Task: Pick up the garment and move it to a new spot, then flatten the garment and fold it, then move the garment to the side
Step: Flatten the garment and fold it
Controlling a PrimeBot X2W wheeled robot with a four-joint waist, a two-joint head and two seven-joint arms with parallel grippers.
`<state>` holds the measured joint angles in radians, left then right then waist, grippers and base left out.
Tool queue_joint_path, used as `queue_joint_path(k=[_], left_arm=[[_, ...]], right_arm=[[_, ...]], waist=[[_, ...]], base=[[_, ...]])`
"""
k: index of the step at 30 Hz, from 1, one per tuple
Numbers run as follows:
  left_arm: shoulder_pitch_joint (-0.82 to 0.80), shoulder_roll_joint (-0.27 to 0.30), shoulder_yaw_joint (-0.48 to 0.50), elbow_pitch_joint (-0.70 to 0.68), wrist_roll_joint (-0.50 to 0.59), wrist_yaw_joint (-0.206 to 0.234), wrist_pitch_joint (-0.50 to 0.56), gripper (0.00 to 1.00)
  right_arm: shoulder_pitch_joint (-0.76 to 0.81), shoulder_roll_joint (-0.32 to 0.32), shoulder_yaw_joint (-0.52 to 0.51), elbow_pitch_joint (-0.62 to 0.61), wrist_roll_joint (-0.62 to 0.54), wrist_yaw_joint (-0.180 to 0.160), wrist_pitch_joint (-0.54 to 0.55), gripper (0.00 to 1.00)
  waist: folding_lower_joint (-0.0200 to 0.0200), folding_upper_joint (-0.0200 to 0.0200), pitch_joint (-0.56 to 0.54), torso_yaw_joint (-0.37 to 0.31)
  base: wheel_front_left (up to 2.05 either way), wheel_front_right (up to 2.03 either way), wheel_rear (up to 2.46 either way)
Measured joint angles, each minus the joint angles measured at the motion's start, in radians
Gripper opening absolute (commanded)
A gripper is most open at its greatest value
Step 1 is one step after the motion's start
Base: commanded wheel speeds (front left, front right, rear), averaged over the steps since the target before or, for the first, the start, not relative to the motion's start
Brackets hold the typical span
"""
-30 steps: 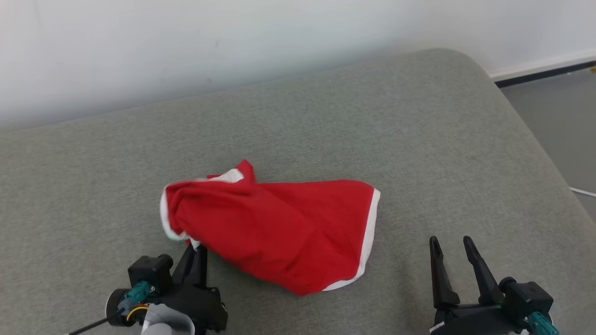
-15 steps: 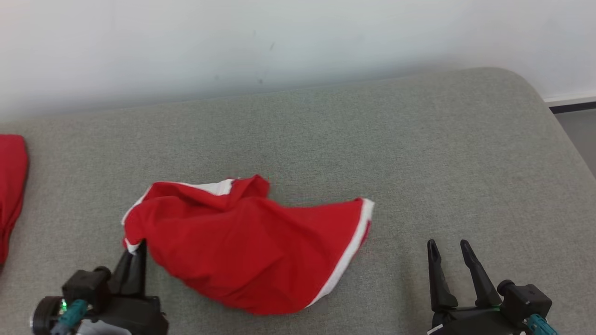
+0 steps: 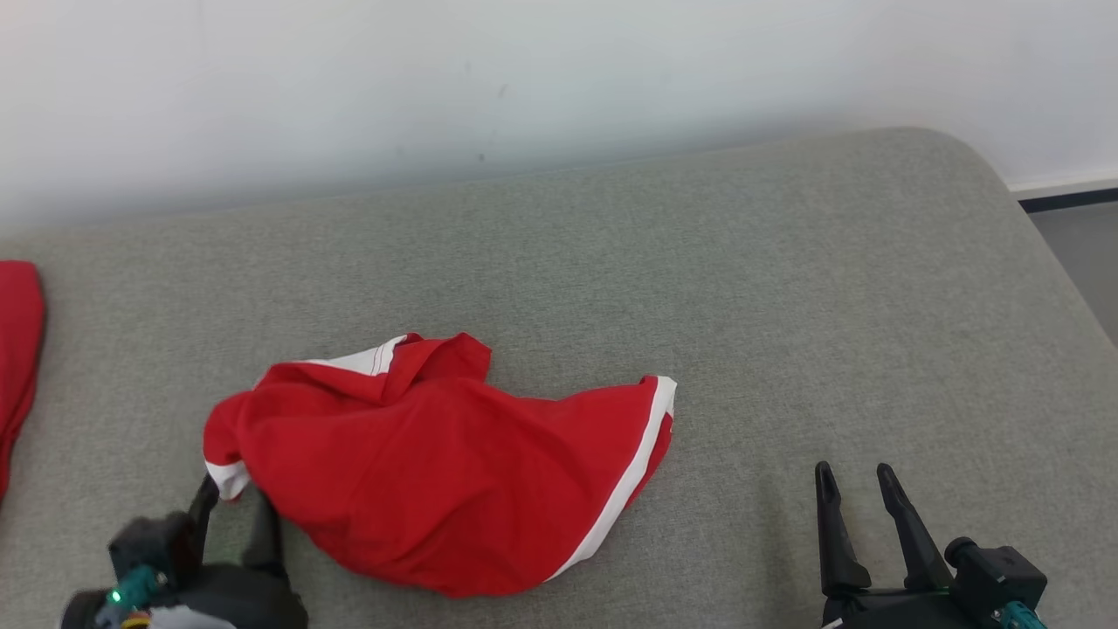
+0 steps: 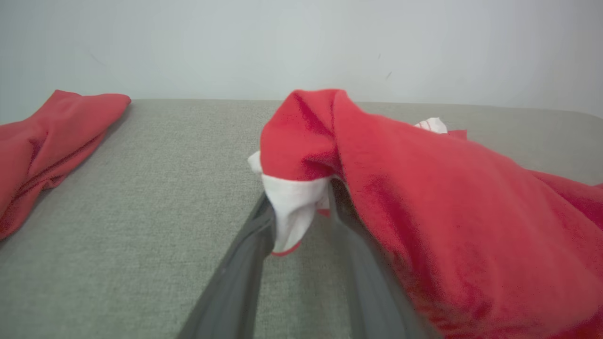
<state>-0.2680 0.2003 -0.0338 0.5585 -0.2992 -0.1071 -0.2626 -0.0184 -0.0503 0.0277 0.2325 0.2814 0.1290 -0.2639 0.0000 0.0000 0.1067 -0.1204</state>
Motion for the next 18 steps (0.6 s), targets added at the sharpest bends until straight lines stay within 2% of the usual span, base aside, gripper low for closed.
queue_joint_path(k=[8, 13, 18], left_arm=[[0.16, -0.067, 0.022, -0.046, 0.018, -0.008, 0.0, 1.0], [0.239, -0.09, 0.02, -0.081, 0.037, -0.015, 0.0, 1.0], [0.259, -0.122, -0.052, -0.139, 0.036, -0.018, 0.0, 1.0]], right_arm=[[0.009, 0.001, 0.001, 0.003, 0.0, 0.0, 0.0, 1.0], [0.01, 0.0, 0.002, 0.0, 0.0, 0.0, 0.0, 1.0], [0.012, 0.0, 0.001, 0.0, -0.001, 0.0, 0.0, 1.0]], waist=[[0.0, 0.0, -0.014, 0.054], [-0.0001, 0.0, -0.02, 0.081], [-0.0001, 0.0, -0.018, 0.091]], base=[[0.0, 0.0, 0.0], [0.0, 0.0, 0.0], [0.0, 0.0, 0.0]])
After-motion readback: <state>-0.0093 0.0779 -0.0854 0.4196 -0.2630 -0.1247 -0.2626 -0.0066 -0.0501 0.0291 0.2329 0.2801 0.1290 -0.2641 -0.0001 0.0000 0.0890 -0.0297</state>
